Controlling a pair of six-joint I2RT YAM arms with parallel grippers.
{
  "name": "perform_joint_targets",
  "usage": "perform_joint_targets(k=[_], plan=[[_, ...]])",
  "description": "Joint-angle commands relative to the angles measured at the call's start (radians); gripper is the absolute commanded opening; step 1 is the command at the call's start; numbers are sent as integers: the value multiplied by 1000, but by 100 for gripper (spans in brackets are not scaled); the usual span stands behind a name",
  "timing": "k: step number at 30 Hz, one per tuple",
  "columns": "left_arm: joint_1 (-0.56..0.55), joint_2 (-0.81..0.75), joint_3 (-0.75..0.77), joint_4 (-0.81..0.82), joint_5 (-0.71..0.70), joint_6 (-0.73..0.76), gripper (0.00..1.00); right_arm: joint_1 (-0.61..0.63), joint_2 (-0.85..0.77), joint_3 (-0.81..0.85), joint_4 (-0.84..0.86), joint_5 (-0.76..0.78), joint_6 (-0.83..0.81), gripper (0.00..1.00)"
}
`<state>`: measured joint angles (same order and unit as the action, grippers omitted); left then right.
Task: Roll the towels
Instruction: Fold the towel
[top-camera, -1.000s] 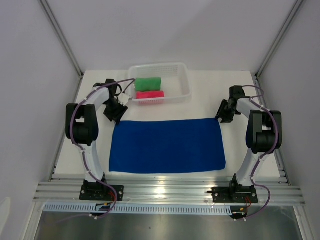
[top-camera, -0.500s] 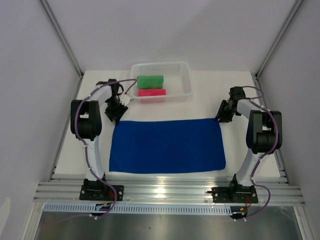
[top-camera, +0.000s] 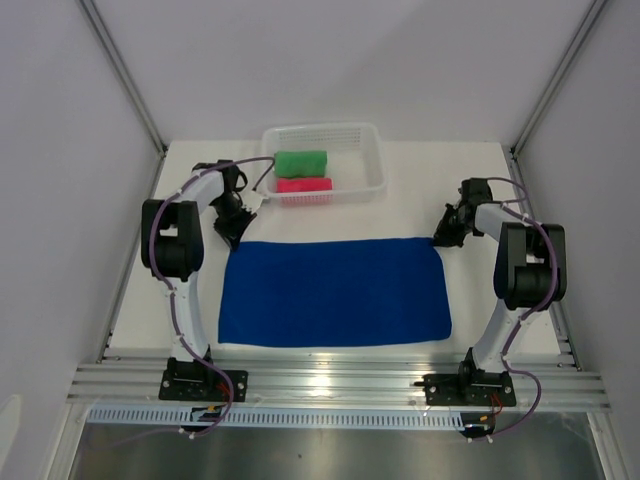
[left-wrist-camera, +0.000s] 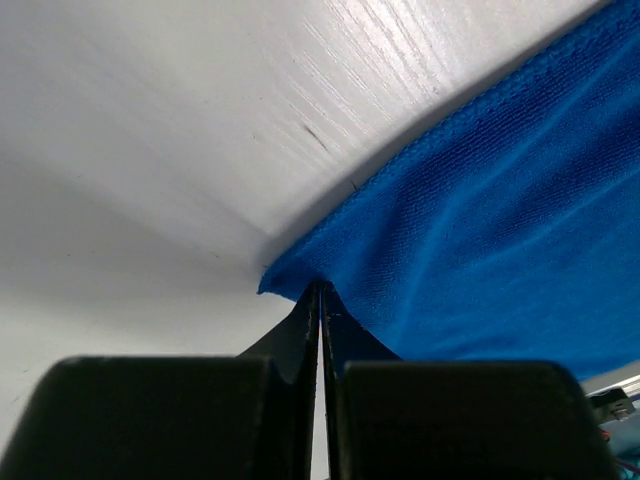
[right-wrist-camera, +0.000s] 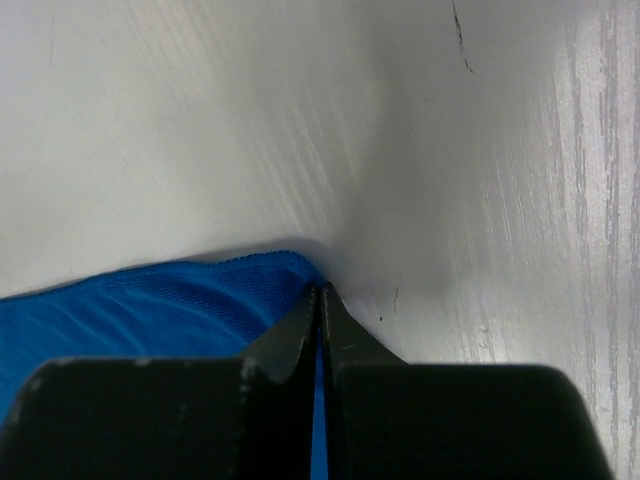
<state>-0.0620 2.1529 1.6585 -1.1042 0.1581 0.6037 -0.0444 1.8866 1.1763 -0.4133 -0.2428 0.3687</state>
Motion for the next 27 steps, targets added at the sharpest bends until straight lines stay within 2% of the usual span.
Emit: perform_joint_targets(k=[1, 4, 9, 11, 14, 17, 19, 21, 27], plan=[[10, -51, -9, 36, 37, -25, 1, -9, -44, -20, -13, 4, -13, 0], [16, -71, -6, 73, -8, -77, 1, -12, -63, -20, -13, 2, -22, 0], [16, -74, 20, 144, -133, -130, 21, -12, -98, -29, -13, -1, -27, 0], [16, -79, 9, 162, -132, -118, 33, -12, -113, -44, -9, -7, -24, 0], [10, -51, 15, 118, -72, -79, 41, -12, -136, -69, 5, -23, -11, 0], [10, -27, 24, 90, -83, -67, 43, -12, -147, -79, 10, -33, -2, 0], [8, -21, 30, 43, -19, -50, 44, -12, -156, -84, 14, -26, 1, 0], [8, 1, 61, -43, 32, -41, 44, -12, -159, -87, 8, -18, -1, 0], [10, 53, 64, -105, 35, -91, 39, -12, -184, -101, 8, -1, -1, 0]])
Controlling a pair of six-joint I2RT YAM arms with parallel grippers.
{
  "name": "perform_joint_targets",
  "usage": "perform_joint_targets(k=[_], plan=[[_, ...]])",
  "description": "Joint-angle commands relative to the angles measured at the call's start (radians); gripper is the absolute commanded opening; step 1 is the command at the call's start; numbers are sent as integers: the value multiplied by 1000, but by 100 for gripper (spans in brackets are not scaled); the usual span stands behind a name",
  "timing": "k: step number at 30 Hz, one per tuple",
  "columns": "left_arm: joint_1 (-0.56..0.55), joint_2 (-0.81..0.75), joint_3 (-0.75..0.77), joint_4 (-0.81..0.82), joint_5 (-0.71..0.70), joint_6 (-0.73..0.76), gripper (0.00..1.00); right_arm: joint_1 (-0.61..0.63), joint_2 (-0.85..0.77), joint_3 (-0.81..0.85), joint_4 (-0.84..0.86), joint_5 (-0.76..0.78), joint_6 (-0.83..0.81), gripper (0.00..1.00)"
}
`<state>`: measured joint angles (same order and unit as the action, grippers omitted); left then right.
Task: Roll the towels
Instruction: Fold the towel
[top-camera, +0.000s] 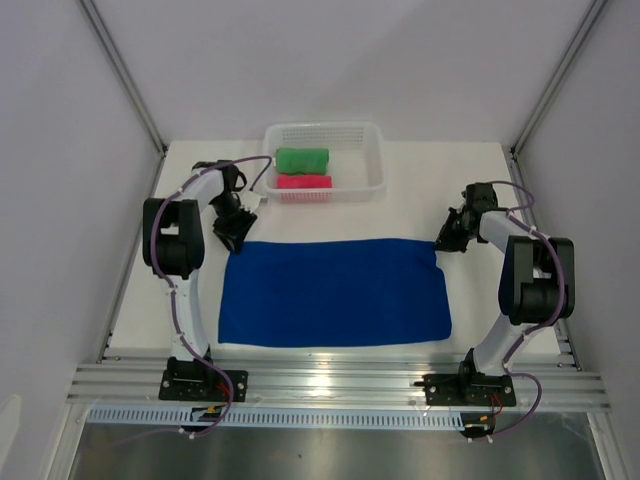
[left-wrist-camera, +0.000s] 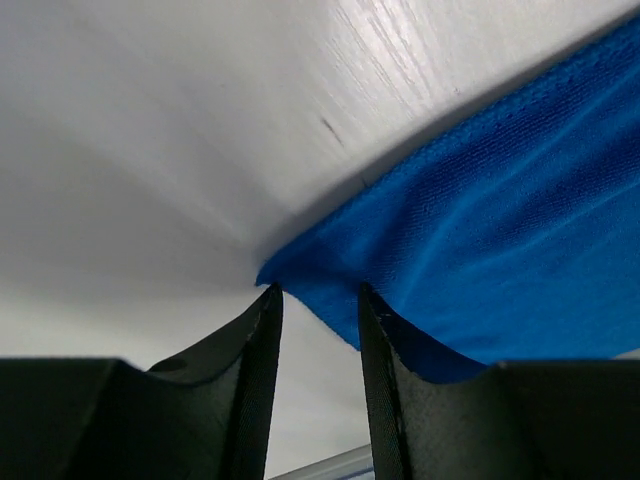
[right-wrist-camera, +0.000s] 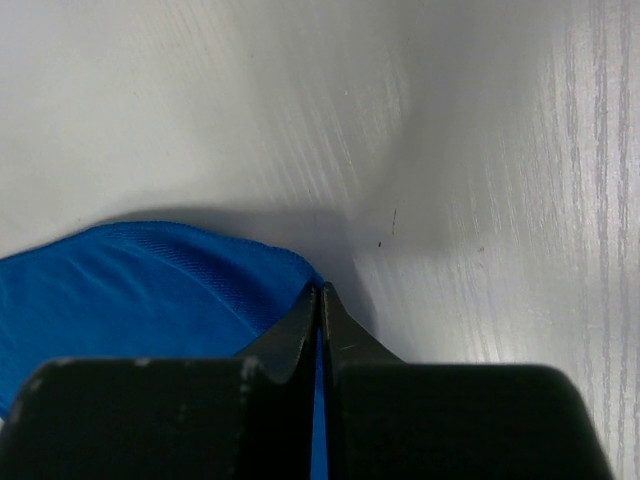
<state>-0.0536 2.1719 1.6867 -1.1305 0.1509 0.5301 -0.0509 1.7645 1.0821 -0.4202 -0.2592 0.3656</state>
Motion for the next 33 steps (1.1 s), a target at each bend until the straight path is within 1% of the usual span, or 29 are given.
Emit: perform_joint_targets(k=[1, 6, 11, 14, 16, 18, 23, 25, 26, 30, 33], plan=[[1, 49, 37, -83, 36, -40, 39, -6, -65, -13, 14, 20, 1, 0], [6, 34, 54, -17, 13, -93, 38, -6, -92, -22, 11, 24, 6, 0], [11, 19, 21, 47, 7, -139, 29, -6, -109, -34, 17, 28, 13, 0], [14, 9, -2, 67, 9, -156, 20, -6, -116, -34, 20, 26, 9, 0], [15, 5, -9, 78, 10, -160, 12, -6, -112, -33, 20, 26, 3, 0], [17, -6, -18, 89, 15, -154, 1, -6, -108, -28, 18, 29, -1, 0], [20, -69, -106, 139, 30, -140, 1, -6, -119, -34, 21, 21, -2, 0], [26, -119, -131, 176, 64, -128, 1, -6, -128, -40, 26, 14, -7, 0], [28, -139, -171, 189, 76, -122, 1, -6, -140, -42, 27, 6, -11, 0], [32, -251, -245, 265, 99, -120, 1, -6, -183, -54, 35, -17, -19, 0], [37, -285, -281, 294, 102, -122, 1, -6, -218, -63, 47, -25, -19, 0]])
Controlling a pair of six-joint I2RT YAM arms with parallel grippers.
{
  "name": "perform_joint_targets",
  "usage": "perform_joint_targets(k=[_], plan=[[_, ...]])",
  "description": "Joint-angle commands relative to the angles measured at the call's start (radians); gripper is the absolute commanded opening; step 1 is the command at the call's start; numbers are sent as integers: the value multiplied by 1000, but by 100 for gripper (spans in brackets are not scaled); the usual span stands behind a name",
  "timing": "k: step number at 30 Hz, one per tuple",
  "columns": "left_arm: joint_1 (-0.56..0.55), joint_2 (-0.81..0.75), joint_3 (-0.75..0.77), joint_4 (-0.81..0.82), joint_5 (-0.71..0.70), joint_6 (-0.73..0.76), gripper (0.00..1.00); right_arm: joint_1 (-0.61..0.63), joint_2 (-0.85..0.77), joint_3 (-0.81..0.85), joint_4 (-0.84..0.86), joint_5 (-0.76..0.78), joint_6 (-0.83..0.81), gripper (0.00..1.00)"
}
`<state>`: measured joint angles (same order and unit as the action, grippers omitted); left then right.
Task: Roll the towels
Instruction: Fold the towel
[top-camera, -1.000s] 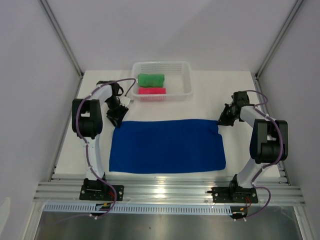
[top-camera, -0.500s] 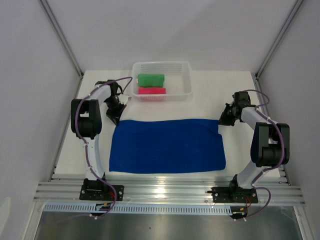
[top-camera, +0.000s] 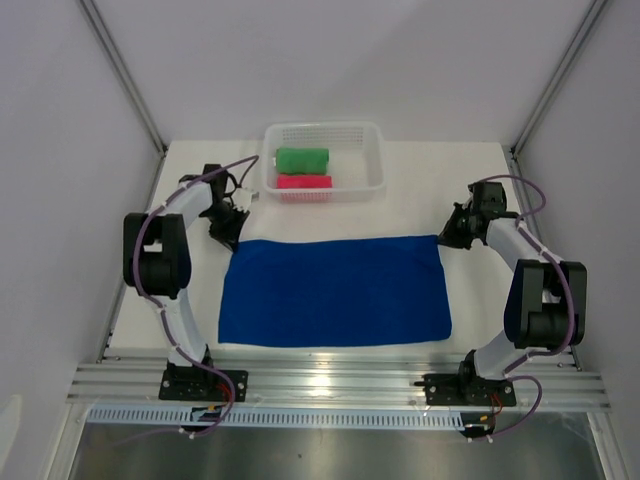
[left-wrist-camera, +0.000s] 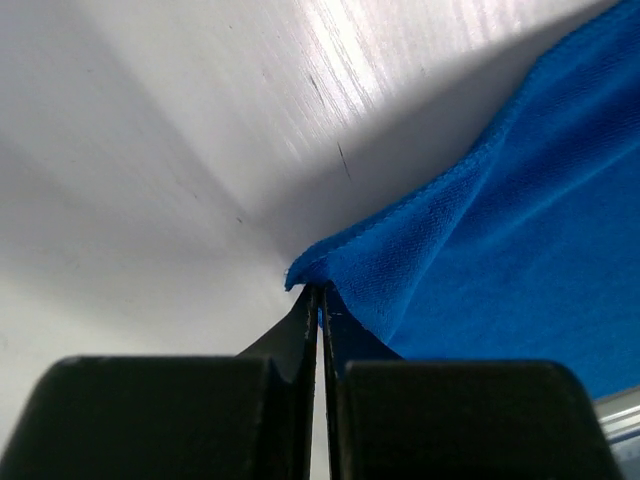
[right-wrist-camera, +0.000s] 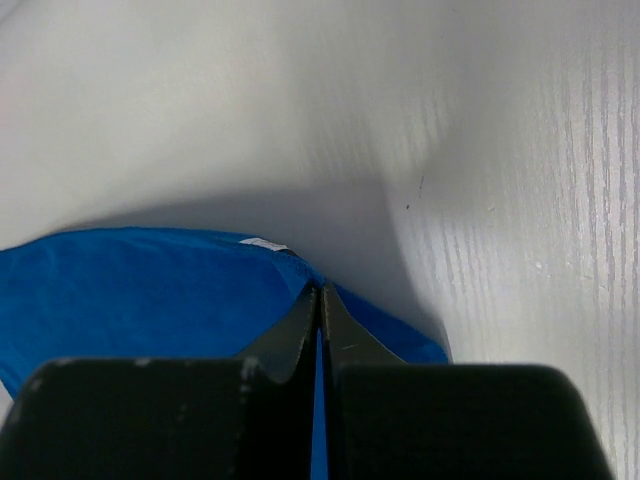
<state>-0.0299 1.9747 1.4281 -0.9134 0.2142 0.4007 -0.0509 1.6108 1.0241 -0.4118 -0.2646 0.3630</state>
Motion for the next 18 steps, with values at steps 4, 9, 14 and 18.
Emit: perform_joint_targets(k=[4, 9, 14, 18], plan=[[16, -135, -40, 94, 17, 10, 1, -7, -83, -1, 21, -5, -45, 0], [21, -192, -41, 117, 2, 23, 1, -7, -98, 5, 10, 30, -79, 0], [22, -200, -31, 110, -18, 35, 1, -7, -88, 14, 2, 50, -102, 0], [22, -220, -37, 108, -1, 35, 1, -7, -106, -8, 21, 54, -101, 0]])
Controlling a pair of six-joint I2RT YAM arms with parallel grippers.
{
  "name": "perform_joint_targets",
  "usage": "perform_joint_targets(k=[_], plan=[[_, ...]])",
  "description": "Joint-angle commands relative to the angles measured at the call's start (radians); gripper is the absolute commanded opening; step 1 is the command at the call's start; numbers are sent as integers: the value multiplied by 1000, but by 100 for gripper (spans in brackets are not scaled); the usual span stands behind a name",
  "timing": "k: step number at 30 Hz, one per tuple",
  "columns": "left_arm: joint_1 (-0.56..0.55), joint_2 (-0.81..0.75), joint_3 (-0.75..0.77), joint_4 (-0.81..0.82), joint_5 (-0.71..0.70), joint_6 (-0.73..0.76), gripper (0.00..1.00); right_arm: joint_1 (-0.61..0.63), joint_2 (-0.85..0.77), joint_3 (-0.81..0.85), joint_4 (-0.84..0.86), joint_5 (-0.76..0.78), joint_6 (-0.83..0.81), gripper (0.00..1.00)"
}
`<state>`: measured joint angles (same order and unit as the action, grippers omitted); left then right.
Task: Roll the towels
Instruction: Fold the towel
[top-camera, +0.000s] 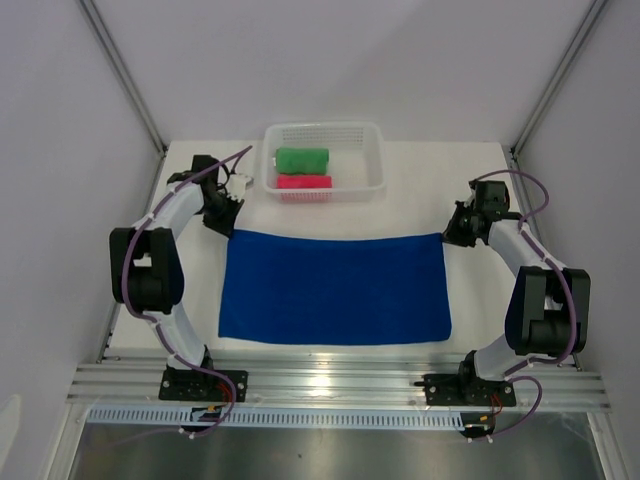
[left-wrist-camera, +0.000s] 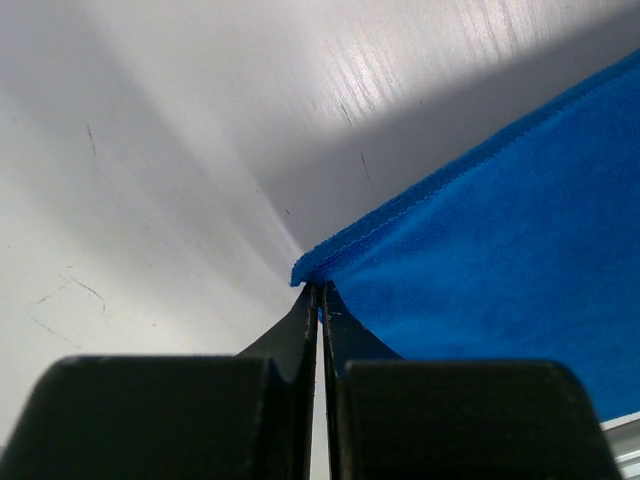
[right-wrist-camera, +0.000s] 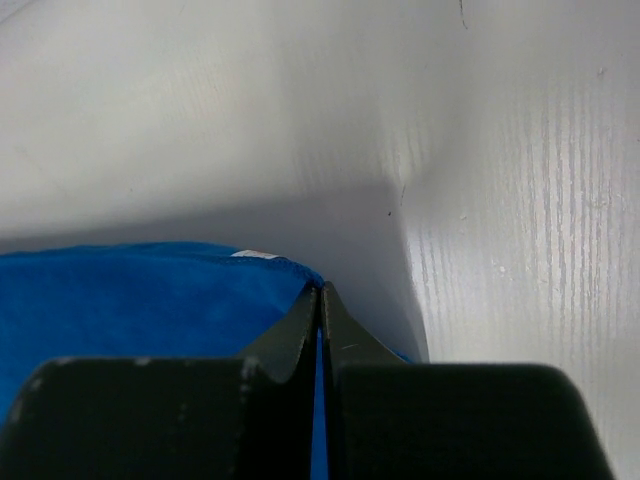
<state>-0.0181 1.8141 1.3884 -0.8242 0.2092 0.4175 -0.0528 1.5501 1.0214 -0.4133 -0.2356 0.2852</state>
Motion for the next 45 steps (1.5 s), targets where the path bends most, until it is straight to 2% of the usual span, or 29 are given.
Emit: perform_joint_targets(k=[1, 4, 12, 18, 21, 24, 27, 30, 31, 34, 37, 45], plan=[[10, -64, 9, 22, 4, 18, 1, -5, -50, -4, 27, 27, -23, 0], [12, -75, 30, 25, 6, 24, 1, -16, -58, 17, 60, 25, -24, 0], [15, -59, 161, -3, 33, 61, 1, -93, 50, 117, 111, -73, -4, 0], [15, -73, 212, -21, 56, 110, 0, -101, 2, 128, 114, -88, -23, 0], [15, -90, 186, -26, 87, 145, 1, -101, -33, 99, 120, -113, -34, 0], [15, -128, 72, -7, 96, 181, 1, -99, -65, 7, 133, -157, 14, 0], [32, -179, -11, -9, 104, 181, 1, -99, -110, -65, 42, -121, 64, 0], [58, -240, -92, -6, 121, 187, 1, -101, -229, -189, 10, -25, 119, 0], [63, -252, -109, -4, 119, 193, 1, -101, -299, -228, 40, -22, 143, 0], [70, -291, -179, 3, 96, 204, 1, -99, -366, -332, 45, -85, 174, 0], [86, -320, -222, -6, 104, 204, 1, -102, -390, -334, -53, -42, 149, 0], [90, -360, -284, -7, 110, 216, 1, -102, -439, -371, -82, -19, 200, 0]])
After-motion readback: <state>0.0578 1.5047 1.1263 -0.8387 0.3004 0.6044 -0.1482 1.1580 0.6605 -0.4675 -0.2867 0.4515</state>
